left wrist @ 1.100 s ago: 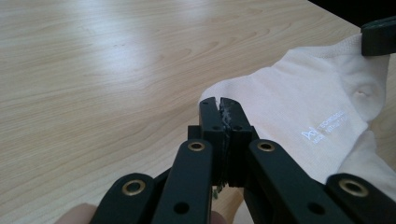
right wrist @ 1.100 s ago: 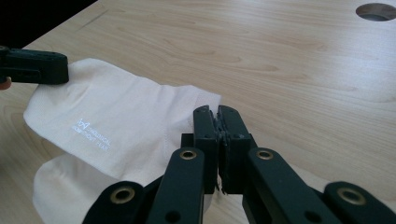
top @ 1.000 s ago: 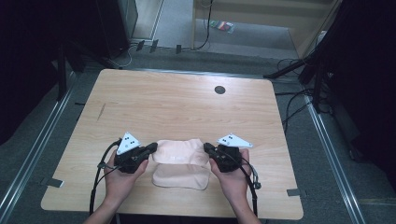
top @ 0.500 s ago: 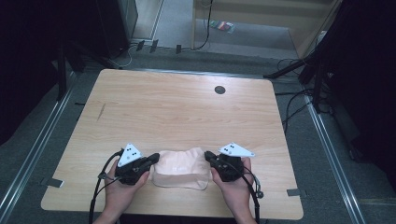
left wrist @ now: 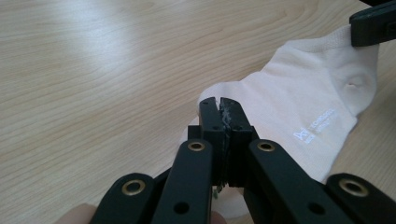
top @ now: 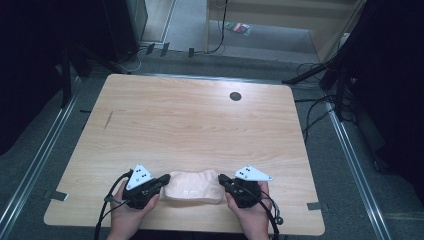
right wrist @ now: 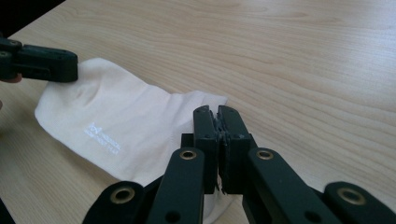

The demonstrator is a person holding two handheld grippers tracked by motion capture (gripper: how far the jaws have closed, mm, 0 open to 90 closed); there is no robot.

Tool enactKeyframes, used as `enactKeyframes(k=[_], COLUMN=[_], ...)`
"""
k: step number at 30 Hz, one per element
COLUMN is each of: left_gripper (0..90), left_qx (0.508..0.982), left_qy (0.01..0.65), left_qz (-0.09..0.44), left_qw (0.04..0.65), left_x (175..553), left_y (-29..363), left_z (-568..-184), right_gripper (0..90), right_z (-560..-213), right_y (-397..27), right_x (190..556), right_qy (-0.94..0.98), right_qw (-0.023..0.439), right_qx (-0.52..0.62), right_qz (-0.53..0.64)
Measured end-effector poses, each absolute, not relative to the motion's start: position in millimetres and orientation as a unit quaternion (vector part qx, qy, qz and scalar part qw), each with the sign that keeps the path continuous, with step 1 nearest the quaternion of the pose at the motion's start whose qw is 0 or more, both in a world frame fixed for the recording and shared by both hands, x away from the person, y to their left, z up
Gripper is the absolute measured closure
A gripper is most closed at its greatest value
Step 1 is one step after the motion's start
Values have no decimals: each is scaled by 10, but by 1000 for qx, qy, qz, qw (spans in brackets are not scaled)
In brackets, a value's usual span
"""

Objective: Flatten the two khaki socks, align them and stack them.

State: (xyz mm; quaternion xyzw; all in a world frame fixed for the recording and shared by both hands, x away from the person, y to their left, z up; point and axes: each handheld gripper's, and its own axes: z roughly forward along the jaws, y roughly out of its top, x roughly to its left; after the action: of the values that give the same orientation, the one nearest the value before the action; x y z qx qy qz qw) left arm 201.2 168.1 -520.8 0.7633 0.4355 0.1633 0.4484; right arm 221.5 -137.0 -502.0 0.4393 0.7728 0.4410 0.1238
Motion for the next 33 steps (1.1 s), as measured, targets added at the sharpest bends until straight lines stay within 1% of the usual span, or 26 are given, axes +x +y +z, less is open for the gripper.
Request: enactKeyframes(k=[11,12,19,23,27,28,33], left_gripper=[900,900,900,900,900,900,900], left_qx=[772,778,789,783,779,775,778], left_qy=[432,428,426,430,424,424,429], left_qz=[162,162,166,171,185,195,193], left_qw=[436,430,410,416,423,425,417], left_x=[1991,1992,2018,2015,1984,1973,2006], left_y=[1646,1631,1633,1648,1643,1652,1652], left_z=[-5296,-5317,-5376,-5379,-5342,-5325,-5369], right_gripper=[880,881,880,880,880,880,880], right_z=[-5091,-5115,-5182,-5219,-5162,-5147,-5164], right_y=[-1404,-1408,-1387,-1388,-1392,-1396,-1411], right_x=[2195,2196,2211,2219,2195,2191,2225], right_qy=[768,768,776,775,771,770,767], right_qw=[110,104,101,100,111,114,113], right_qx=[444,445,445,448,441,441,446], right_qz=[449,448,435,434,446,448,448])
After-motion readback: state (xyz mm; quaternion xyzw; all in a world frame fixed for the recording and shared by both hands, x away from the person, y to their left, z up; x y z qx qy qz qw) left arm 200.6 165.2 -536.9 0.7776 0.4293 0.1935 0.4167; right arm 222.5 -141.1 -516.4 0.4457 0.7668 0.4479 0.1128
